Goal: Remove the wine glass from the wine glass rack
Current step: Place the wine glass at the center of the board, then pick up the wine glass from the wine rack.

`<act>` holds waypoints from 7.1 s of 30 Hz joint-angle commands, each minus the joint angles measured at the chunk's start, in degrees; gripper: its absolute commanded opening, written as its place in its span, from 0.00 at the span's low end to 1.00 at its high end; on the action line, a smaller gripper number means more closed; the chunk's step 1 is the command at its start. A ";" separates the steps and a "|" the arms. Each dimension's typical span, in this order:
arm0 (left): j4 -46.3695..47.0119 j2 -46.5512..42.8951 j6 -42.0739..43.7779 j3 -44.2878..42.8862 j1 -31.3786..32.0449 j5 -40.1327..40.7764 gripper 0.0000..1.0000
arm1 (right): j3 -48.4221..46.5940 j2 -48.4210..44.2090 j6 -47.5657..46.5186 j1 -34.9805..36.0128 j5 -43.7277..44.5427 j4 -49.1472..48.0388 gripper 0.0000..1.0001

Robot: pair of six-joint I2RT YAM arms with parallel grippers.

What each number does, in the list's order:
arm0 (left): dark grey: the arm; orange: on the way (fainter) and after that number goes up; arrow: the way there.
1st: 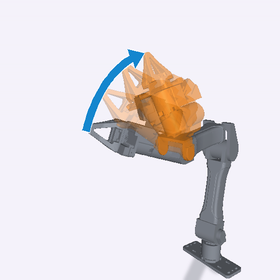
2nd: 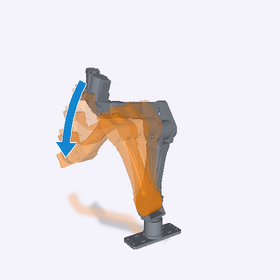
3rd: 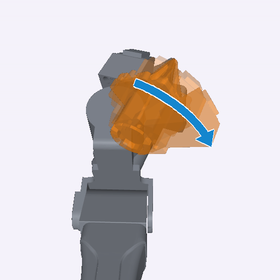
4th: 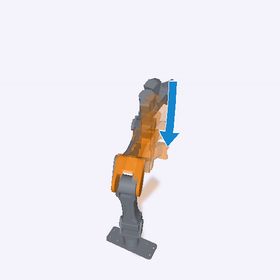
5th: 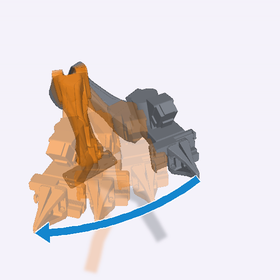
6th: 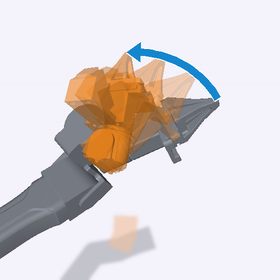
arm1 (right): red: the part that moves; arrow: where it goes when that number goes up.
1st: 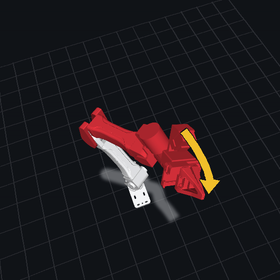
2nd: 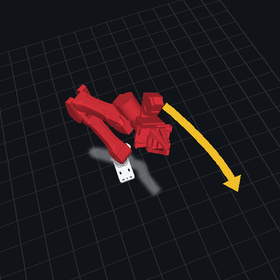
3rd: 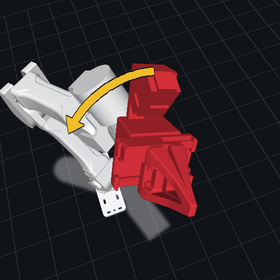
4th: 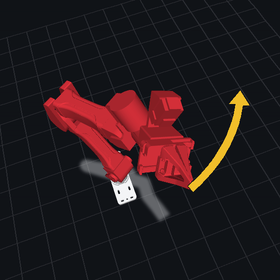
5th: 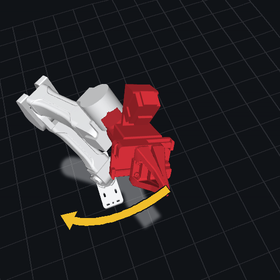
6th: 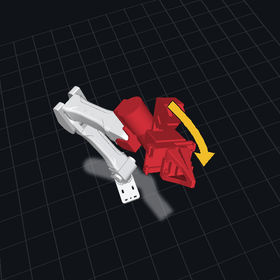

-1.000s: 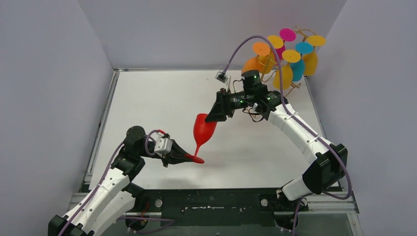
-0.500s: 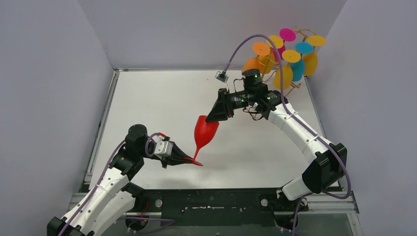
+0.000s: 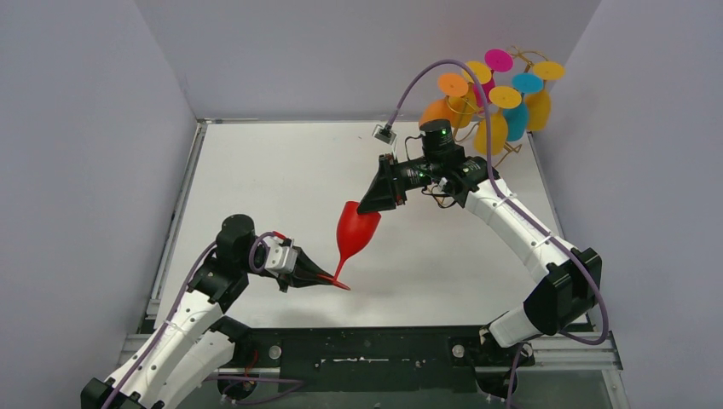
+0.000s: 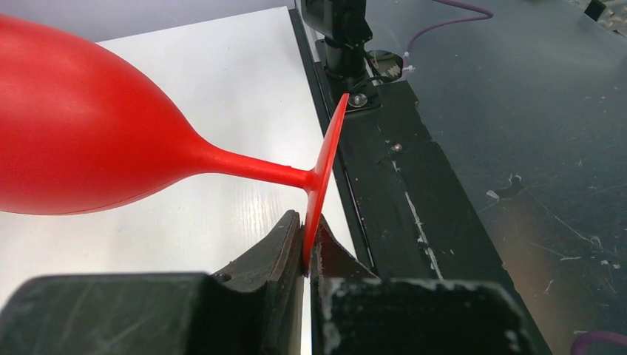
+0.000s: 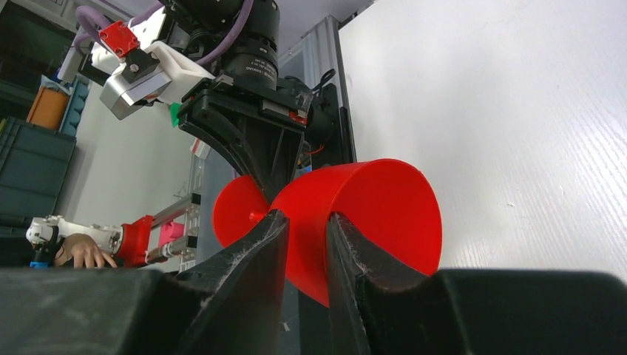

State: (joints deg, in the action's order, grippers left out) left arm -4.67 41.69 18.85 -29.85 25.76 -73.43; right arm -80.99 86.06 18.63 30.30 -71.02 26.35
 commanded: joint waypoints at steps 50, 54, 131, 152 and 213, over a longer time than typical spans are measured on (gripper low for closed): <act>-15.45 2.68 11.97 -4.99 -2.37 4.92 0.00 | 4.82 -3.11 18.23 1.80 -8.75 -21.67 0.00; -15.17 2.49 12.09 -5.10 -2.33 6.11 0.00 | 6.55 -4.05 21.74 1.84 -7.40 -27.12 0.00; -14.51 0.26 -32.32 -7.58 -16.87 102.59 0.97 | -43.40 41.78 -9.46 21.47 78.61 4.76 0.18; -14.38 0.79 -31.65 -7.40 -16.57 99.56 0.97 | -33.78 25.36 -9.33 21.40 78.92 1.62 0.51; -12.33 2.03 -30.01 -6.15 -16.47 95.10 0.97 | -0.26 -8.19 27.13 -39.44 58.50 -16.75 0.49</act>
State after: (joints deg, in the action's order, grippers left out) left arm -19.92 44.42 -11.94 -35.94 9.28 22.24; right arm -81.54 76.84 41.87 -8.67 -10.76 16.21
